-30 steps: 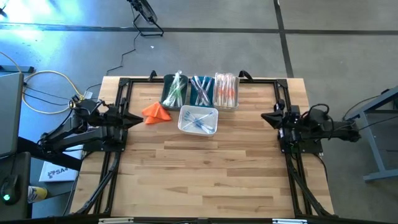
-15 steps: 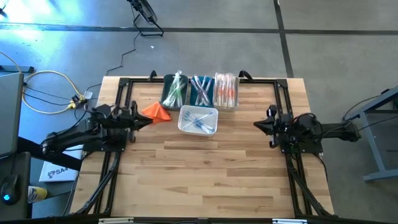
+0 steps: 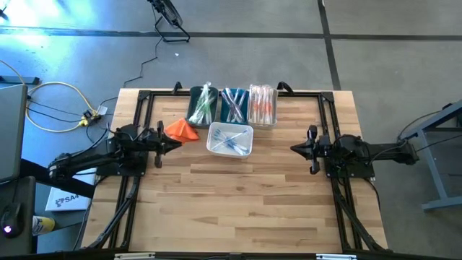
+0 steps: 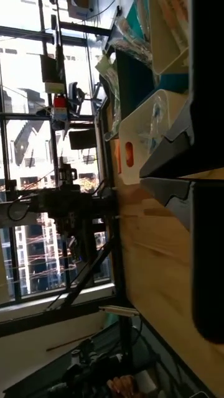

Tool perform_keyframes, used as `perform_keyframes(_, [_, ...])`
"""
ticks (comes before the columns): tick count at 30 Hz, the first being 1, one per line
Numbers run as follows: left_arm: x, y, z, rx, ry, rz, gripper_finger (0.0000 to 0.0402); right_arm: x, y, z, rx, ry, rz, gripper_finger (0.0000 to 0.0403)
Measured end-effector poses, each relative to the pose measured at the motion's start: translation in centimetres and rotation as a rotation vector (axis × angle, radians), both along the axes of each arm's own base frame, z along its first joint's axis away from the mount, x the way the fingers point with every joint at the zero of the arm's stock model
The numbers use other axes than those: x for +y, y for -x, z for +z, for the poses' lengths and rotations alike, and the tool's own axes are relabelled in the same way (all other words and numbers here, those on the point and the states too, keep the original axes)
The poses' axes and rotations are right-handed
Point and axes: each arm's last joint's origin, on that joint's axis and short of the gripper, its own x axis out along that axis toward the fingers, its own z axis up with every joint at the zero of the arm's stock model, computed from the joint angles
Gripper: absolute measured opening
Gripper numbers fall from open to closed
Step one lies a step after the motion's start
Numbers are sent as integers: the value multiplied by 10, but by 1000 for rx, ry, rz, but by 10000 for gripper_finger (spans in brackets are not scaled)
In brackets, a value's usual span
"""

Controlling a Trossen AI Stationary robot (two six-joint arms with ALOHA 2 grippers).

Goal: Pick & Place Toothbrushes
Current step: Return to Home Position

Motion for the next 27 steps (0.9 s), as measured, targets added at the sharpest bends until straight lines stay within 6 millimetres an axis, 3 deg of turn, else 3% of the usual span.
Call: perform_keyframes(27, [3, -4, -11, 31, 0, 63, 31, -2, -2, -5, 58, 65, -73, 2])
